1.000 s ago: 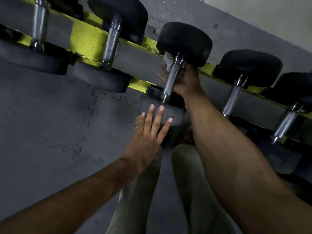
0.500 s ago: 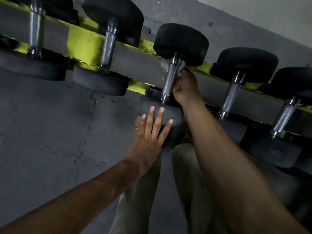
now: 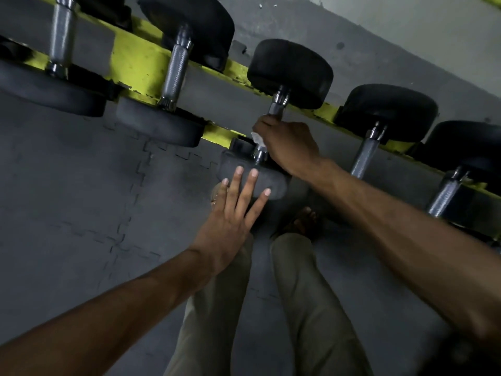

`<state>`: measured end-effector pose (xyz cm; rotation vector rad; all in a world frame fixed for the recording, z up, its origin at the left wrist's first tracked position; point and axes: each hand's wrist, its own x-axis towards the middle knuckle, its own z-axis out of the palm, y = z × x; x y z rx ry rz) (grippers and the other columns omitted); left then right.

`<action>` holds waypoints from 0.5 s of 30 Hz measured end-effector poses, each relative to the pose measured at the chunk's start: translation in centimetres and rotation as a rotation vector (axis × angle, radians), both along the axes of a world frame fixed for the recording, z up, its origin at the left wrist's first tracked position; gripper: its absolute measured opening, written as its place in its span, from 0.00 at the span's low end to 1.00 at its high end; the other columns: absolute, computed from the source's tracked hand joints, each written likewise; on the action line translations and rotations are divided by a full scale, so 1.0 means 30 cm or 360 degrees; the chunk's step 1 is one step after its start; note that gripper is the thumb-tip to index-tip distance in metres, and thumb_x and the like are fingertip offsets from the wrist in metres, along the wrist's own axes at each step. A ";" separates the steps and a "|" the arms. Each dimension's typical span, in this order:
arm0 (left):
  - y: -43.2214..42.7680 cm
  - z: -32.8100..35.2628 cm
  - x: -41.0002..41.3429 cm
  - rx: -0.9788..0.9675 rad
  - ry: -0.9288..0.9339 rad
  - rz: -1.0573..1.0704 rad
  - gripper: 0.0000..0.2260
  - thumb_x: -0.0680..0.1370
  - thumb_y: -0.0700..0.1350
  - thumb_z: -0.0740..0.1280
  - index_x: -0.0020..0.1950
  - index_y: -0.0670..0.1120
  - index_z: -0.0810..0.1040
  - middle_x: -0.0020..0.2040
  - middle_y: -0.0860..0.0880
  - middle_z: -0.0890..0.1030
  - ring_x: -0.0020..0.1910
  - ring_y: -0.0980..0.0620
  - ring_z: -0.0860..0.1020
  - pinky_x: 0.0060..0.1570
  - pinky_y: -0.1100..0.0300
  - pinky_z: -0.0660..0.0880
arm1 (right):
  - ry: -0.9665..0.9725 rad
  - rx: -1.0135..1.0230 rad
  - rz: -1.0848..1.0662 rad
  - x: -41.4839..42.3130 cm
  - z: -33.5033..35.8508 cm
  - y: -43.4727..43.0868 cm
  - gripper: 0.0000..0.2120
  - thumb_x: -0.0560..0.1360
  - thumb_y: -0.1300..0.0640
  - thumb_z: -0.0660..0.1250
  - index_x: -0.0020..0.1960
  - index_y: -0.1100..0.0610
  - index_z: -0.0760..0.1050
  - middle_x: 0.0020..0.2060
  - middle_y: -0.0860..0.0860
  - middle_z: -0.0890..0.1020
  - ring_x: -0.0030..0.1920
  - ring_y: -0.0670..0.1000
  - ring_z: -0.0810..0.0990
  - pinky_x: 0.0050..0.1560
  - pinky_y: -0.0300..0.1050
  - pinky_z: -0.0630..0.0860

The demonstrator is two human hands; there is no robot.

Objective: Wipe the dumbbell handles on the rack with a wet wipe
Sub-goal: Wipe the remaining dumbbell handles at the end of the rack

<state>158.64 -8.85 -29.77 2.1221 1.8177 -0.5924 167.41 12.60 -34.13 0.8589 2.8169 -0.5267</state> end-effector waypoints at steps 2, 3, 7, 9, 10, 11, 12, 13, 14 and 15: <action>-0.002 0.003 0.004 -0.0020 0.0029 -0.0023 0.36 0.86 0.48 0.51 0.82 0.38 0.29 0.78 0.24 0.32 0.78 0.20 0.40 0.79 0.33 0.53 | -0.0381 -0.0016 0.0116 -0.092 0.024 0.011 0.09 0.79 0.60 0.62 0.56 0.56 0.78 0.56 0.55 0.81 0.52 0.62 0.83 0.39 0.49 0.71; -0.001 0.009 0.005 -0.0038 0.0036 -0.0029 0.35 0.86 0.48 0.50 0.81 0.38 0.28 0.78 0.24 0.31 0.78 0.20 0.39 0.79 0.33 0.53 | -0.0583 -0.0039 0.0185 -0.149 0.047 0.004 0.10 0.80 0.60 0.62 0.58 0.57 0.79 0.58 0.56 0.82 0.56 0.61 0.82 0.41 0.49 0.71; 0.015 0.038 -0.001 -0.0120 0.0044 -0.0030 0.40 0.86 0.48 0.55 0.80 0.40 0.25 0.76 0.26 0.27 0.78 0.22 0.34 0.80 0.35 0.50 | -0.1100 -0.0351 0.0437 -0.285 0.112 -0.018 0.13 0.81 0.61 0.63 0.64 0.58 0.78 0.63 0.56 0.81 0.61 0.59 0.81 0.53 0.54 0.77; 0.024 0.054 -0.012 -0.0154 -0.0011 -0.0024 0.42 0.85 0.47 0.58 0.80 0.41 0.26 0.76 0.27 0.25 0.78 0.24 0.33 0.81 0.36 0.50 | -0.1072 -0.0621 0.0349 -0.265 0.131 0.024 0.08 0.80 0.61 0.62 0.52 0.61 0.80 0.45 0.55 0.86 0.43 0.58 0.85 0.44 0.52 0.81; 0.028 0.062 -0.018 -0.0161 -0.0049 -0.0023 0.42 0.84 0.45 0.59 0.81 0.41 0.26 0.76 0.28 0.25 0.79 0.25 0.33 0.81 0.36 0.50 | -0.0980 -0.0722 0.0288 -0.239 0.133 0.043 0.10 0.79 0.60 0.62 0.50 0.62 0.81 0.36 0.53 0.86 0.36 0.57 0.85 0.40 0.52 0.84; 0.030 0.067 -0.024 -0.0154 -0.0081 -0.0026 0.43 0.84 0.44 0.60 0.82 0.42 0.28 0.77 0.29 0.26 0.80 0.26 0.33 0.81 0.37 0.49 | -0.0855 -0.0763 0.0260 -0.205 0.134 0.057 0.10 0.78 0.60 0.62 0.49 0.60 0.82 0.33 0.52 0.86 0.34 0.55 0.85 0.38 0.51 0.84; 0.031 0.071 -0.027 -0.0144 -0.0114 -0.0019 0.43 0.83 0.43 0.61 0.82 0.42 0.29 0.78 0.29 0.26 0.80 0.28 0.34 0.81 0.37 0.49 | -0.0702 -0.0737 0.0259 -0.168 0.139 0.063 0.09 0.77 0.59 0.64 0.49 0.57 0.84 0.36 0.50 0.86 0.38 0.54 0.86 0.39 0.48 0.83; 0.031 0.076 -0.024 -0.0138 -0.0140 0.0002 0.43 0.82 0.44 0.62 0.83 0.42 0.31 0.78 0.30 0.27 0.81 0.29 0.34 0.82 0.38 0.50 | -0.0529 -0.0708 0.0252 -0.129 0.141 0.063 0.09 0.75 0.59 0.65 0.50 0.54 0.84 0.42 0.49 0.87 0.45 0.53 0.86 0.42 0.46 0.80; 0.031 0.082 -0.015 -0.0133 -0.0160 0.0028 0.43 0.82 0.44 0.64 0.84 0.41 0.33 0.79 0.30 0.29 0.82 0.31 0.34 0.82 0.38 0.50 | -0.0375 -0.0698 0.0228 -0.091 0.140 0.058 0.10 0.74 0.59 0.66 0.50 0.51 0.84 0.49 0.47 0.87 0.52 0.53 0.84 0.45 0.44 0.77; 0.033 0.088 0.001 -0.0125 -0.0172 0.0051 0.43 0.82 0.45 0.64 0.85 0.41 0.36 0.80 0.31 0.30 0.82 0.31 0.35 0.81 0.38 0.50 | -0.0238 -0.0725 0.0180 -0.052 0.141 0.052 0.11 0.74 0.59 0.67 0.51 0.50 0.85 0.52 0.46 0.86 0.55 0.53 0.82 0.47 0.44 0.76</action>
